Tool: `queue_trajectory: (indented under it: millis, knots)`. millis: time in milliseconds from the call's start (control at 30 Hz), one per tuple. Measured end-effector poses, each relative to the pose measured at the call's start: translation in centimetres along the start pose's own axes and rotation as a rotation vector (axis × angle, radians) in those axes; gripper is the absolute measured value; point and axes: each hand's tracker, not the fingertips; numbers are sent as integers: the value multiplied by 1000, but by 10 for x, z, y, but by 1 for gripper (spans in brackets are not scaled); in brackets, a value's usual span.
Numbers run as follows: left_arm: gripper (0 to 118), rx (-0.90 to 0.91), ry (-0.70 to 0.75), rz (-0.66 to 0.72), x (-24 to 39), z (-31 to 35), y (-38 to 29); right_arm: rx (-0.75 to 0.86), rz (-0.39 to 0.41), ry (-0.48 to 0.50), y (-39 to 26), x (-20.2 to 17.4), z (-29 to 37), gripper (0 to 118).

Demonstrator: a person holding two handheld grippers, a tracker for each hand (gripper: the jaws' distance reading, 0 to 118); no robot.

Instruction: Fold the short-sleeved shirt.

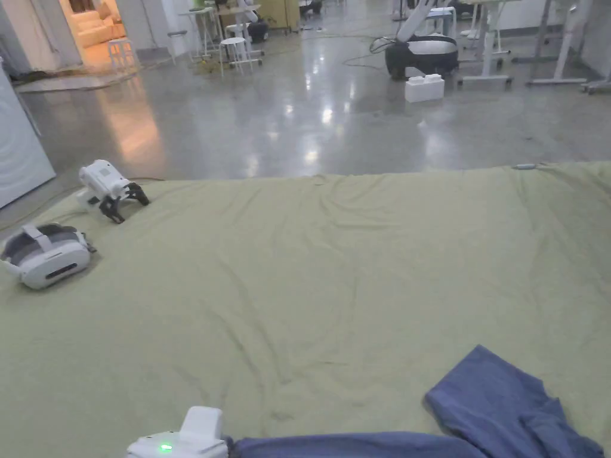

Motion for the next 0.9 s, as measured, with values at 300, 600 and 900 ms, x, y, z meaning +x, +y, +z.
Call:
queue_trajectory:
  millis: [300,600,900]
  knots:
    - [5,-23,-24,95,-6,-7,-4,-322,95,75,48,16,-218,64]
    - [5,-12,-34,83,-10,-6,-3,-667,189,-30,28,16,-357,59]
    - [4,263,-199,258,-54,99,14,-419,167,56,73,14,-251,3]
